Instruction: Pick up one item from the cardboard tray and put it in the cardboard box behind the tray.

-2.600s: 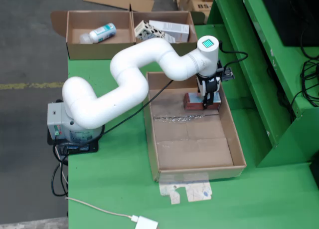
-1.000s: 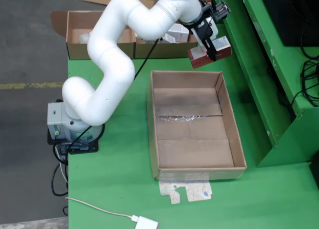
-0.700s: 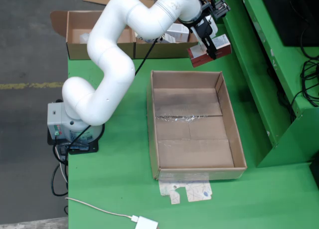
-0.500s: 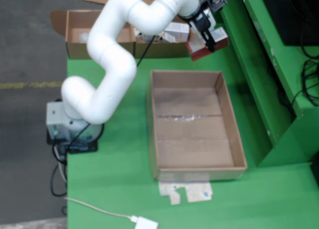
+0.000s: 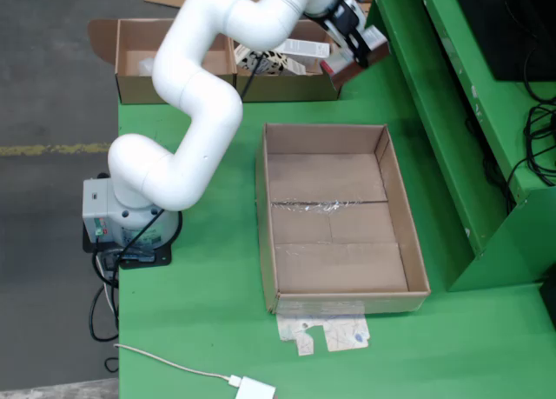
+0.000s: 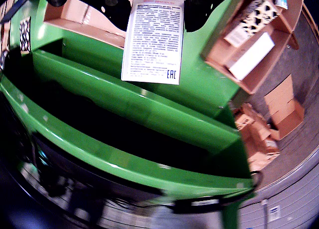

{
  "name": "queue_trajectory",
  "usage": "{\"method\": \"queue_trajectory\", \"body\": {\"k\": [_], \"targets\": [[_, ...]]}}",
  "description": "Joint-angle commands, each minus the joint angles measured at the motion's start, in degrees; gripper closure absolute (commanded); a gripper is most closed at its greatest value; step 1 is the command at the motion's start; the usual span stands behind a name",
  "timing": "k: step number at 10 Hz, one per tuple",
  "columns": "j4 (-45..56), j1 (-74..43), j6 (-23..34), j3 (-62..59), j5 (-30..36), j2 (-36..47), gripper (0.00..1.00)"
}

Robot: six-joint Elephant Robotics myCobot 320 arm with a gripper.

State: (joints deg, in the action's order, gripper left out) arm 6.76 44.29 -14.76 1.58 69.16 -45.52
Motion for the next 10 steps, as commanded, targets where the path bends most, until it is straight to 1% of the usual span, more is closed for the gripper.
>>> {"method": "queue_trajectory", "body": {"k": [1,3,4,5,7,8,9,10], "targets": [[11.35,19.34,-1.70,-1.58,-0.21,4.14,1.00],[11.35,19.34,-1.70,-1.58,-0.21,4.14,1.00],[18.88,24.45,-0.34,-1.58,1.43,6.19,1.00],[18.88,24.45,-0.34,-1.58,1.43,6.19,1.00],[30.25,31.11,0.67,-1.58,2.62,9.40,1.00],[25.90,34.77,1.00,13.92,2.71,18.02,1.00],[21.83,38.42,1.64,25.71,2.34,24.84,1.00],[21.72,41.38,1.58,28.80,2.33,26.86,1.00]]}}
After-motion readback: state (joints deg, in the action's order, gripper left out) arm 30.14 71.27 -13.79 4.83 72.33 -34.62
